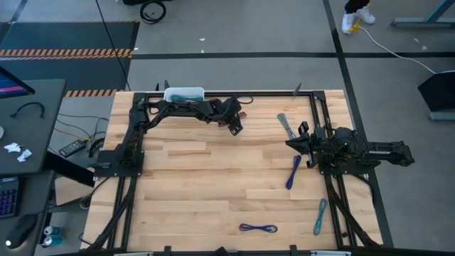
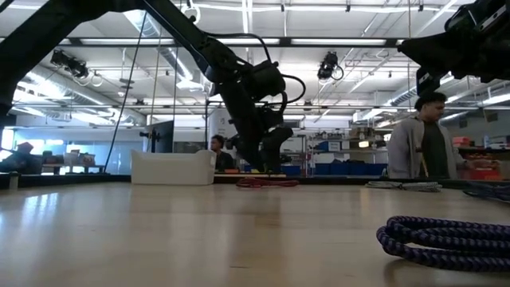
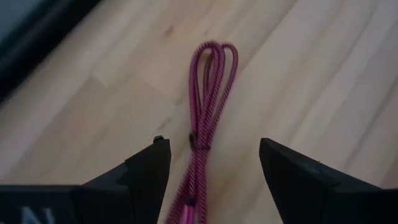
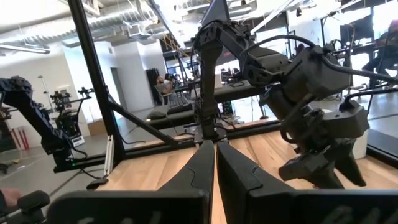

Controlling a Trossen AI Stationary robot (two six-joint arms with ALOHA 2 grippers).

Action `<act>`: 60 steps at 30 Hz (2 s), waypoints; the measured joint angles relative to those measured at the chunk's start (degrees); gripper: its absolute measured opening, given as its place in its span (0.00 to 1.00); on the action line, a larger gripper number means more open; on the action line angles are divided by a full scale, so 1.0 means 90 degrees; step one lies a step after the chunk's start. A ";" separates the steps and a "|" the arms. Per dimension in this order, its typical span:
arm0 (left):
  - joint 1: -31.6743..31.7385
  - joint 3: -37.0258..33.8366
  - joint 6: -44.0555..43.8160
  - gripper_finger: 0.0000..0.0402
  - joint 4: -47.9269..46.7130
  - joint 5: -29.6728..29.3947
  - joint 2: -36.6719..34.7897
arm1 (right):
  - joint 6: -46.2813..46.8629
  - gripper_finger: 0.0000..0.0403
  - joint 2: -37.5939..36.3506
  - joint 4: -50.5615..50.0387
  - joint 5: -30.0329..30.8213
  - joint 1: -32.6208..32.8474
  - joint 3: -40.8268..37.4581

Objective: Pick and place USB-C Cables
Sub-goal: Put the pink USB cable into the white bin

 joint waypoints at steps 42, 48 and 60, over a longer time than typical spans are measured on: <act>-0.0763 0.0061 0.0792 0.08 -0.1753 0.0217 -0.1209 | 0.0480 0.06 -0.0002 0.0333 0.0001 0.0005 -0.0001; -0.1212 0.0066 0.1448 0.08 -0.2420 -0.0448 -0.2028 | 0.0480 0.06 -0.0002 0.0469 0.0001 0.0005 -0.0002; -0.1702 0.0068 0.1905 0.08 -0.4528 -0.1756 -0.3365 | 0.0479 0.06 -0.0002 0.0476 0.0026 0.0005 -0.0002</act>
